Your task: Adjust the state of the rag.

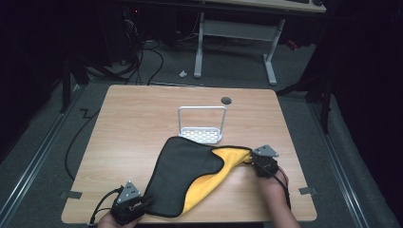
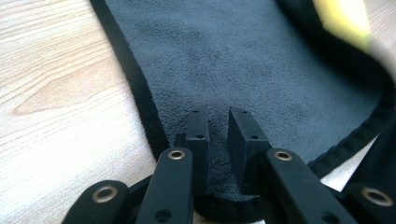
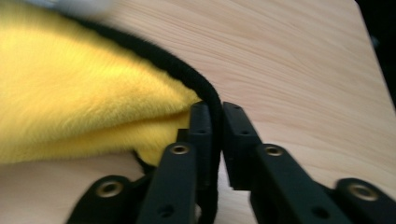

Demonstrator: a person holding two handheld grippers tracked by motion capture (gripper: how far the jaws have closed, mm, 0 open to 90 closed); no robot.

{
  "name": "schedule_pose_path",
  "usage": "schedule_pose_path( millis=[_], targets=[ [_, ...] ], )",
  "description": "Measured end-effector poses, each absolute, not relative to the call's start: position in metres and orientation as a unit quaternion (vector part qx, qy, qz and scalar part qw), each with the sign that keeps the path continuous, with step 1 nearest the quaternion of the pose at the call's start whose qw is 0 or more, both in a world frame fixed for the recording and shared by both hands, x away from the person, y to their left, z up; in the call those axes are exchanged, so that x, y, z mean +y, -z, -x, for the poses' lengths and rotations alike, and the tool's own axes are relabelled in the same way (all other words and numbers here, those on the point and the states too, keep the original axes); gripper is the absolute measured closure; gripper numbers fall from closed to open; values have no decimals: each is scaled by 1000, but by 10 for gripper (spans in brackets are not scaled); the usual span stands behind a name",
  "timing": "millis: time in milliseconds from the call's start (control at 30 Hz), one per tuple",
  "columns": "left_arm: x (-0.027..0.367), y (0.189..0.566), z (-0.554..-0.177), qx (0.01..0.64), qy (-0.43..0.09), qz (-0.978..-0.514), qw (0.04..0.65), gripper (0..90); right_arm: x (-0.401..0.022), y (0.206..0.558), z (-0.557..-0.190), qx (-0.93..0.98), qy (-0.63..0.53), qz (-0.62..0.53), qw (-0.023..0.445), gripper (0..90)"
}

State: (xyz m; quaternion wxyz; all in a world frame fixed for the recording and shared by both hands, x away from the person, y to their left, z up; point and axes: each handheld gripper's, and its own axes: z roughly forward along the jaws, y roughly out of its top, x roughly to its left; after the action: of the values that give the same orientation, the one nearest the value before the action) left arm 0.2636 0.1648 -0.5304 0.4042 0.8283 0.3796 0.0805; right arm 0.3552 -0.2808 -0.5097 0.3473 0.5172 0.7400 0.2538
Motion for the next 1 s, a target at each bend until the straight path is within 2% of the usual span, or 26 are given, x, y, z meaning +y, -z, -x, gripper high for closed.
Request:
schedule_pose_path(
  millis=[67,267,367,467,500,567,700,833,900,1000],
  targets=[
    [165,530,-263,382,-80,-828,404,778,-301,509,-357,726,-253,-543,336,710],
    [164,517,-272,375,-91,-822,419,710,-301,492,-325,720,-286,-529,346,661],
    [157,507,-292,369,-108,-820,423,689,-280,485,-293,729,-314,-507,337,659],
    [143,510,-319,367,-104,-826,416,685,-262,491,-285,748,-318,-487,320,666],
    [138,514,-326,363,-101,-831,409,682,-238,501,-282,771,-315,-470,291,677],
    [128,525,-335,363,-102,-843,383,682,-230,506,-284,780,-312,-464,281,680],
    [132,527,-325,363,-110,-842,383,714,-217,523,-310,794,-287,-466,265,696],
    [141,527,-303,355,-102,-847,383,718,-217,525,-333,790,-284,-468,277,686],
    [142,527,-293,348,-105,-848,385,717,-216,525,-353,782,-288,-483,268,689],
    [144,528,-291,346,-104,-848,389,720,-211,515,-353,780,-289,-483,274,679]
  ],
)
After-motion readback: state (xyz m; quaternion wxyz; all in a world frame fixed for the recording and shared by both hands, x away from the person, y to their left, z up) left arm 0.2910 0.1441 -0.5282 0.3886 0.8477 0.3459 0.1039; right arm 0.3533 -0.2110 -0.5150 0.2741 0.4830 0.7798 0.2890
